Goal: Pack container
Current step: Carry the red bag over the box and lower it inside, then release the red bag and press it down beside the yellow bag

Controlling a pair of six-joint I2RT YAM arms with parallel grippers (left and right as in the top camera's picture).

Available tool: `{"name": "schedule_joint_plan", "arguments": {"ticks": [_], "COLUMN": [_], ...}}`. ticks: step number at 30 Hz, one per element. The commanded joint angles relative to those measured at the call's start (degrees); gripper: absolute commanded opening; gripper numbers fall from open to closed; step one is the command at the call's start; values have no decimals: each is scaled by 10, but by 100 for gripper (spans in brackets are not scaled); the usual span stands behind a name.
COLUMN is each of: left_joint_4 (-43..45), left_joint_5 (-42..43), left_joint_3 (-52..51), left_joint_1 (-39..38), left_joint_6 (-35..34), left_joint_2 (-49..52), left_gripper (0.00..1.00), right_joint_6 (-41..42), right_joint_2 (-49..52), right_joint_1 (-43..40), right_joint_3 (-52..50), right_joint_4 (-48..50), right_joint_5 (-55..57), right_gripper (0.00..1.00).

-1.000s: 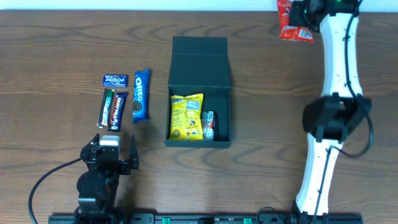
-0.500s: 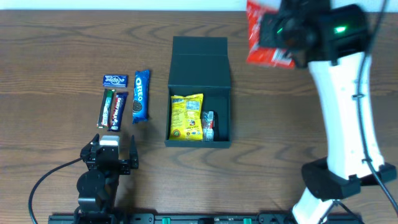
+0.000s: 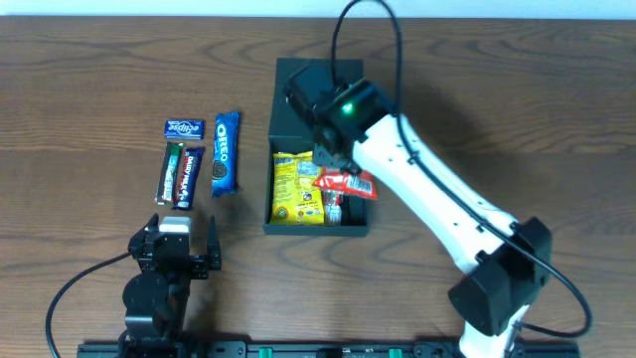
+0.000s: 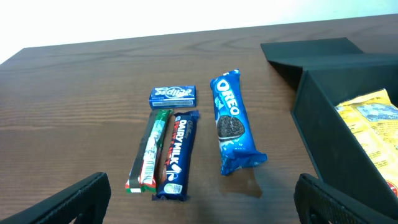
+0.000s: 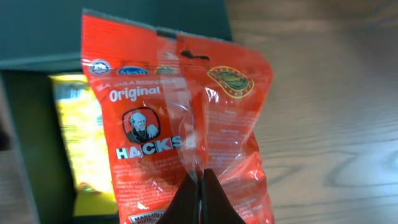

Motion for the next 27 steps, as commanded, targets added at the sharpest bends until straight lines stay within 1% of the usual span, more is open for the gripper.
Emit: {"name": "schedule_joint_plan", "arguments": {"ticks": [1, 3, 7, 14, 22, 27], "left_joint_4": [-4, -4, -4, -4, -4, -4], "left_joint_5": [-4, -4, -4, -4, -4, -4], "left_joint_3": [-12, -12, -12, -12, -12, -12], "left_joint_1": [1, 1, 1, 1, 1, 1], "left_joint_6": [10, 10, 10, 10, 10, 10], "left_joint_2": [-3, -3, -3, -3, -3, -3], "left_gripper": [95, 95, 95, 95, 95, 95], "right_joint_6": [47, 60, 60, 21, -18, -16], "right_joint_2": [-5, -5, -5, -5, -7, -8], "right_joint_1": [7, 6, 7, 12, 37, 41], "right_joint_3": [-43, -70, -122, -177, -175, -175], "right_joint_4": [17, 33, 84, 150, 165, 167], "right_joint_5": [20, 21, 18, -18, -17, -26], "right_gripper": [1, 1, 1, 1, 1, 1]}}
